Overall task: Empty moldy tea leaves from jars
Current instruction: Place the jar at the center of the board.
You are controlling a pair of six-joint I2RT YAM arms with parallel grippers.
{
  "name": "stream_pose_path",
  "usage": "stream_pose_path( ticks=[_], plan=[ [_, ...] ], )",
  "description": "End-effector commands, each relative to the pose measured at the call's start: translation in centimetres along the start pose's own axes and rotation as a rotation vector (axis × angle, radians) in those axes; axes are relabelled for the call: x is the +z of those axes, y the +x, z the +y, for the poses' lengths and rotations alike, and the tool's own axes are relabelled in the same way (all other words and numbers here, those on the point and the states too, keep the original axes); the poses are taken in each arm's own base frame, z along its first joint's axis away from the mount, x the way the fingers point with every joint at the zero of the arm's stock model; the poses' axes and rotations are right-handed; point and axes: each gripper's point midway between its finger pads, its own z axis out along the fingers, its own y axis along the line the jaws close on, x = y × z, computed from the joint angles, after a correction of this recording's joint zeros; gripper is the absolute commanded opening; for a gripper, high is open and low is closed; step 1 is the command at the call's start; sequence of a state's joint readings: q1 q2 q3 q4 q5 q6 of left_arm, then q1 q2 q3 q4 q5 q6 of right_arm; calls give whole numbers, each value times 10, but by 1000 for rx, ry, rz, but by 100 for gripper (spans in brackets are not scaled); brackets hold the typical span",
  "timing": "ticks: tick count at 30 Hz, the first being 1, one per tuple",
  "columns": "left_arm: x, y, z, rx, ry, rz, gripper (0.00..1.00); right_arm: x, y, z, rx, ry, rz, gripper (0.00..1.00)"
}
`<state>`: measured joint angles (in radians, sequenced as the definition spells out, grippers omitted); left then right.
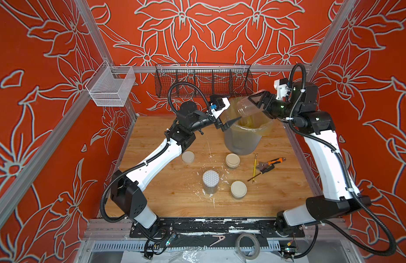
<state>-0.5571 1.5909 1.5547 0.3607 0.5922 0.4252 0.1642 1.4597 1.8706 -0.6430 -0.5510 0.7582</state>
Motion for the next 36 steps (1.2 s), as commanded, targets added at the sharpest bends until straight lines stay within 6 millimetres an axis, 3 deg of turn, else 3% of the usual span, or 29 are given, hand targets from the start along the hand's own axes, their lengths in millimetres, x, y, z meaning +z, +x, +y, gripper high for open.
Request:
stream_pose_path(
  ticks=[1, 16, 25, 36],
  plan=[
    [0, -19, -12, 77, 96, -77, 97, -24, -8, 61, 20, -279, -30, 0],
    [6, -22, -11, 56, 113, -141, 97, -37, 18, 88, 156, -529, 49, 0],
    [15, -20, -5, 34, 108, -148, 100, -36, 31, 97, 153, -547, 78, 0],
    [18, -21, -6, 26, 127, -180, 89, -28, 39, 102, 156, -565, 108, 0]
  ],
)
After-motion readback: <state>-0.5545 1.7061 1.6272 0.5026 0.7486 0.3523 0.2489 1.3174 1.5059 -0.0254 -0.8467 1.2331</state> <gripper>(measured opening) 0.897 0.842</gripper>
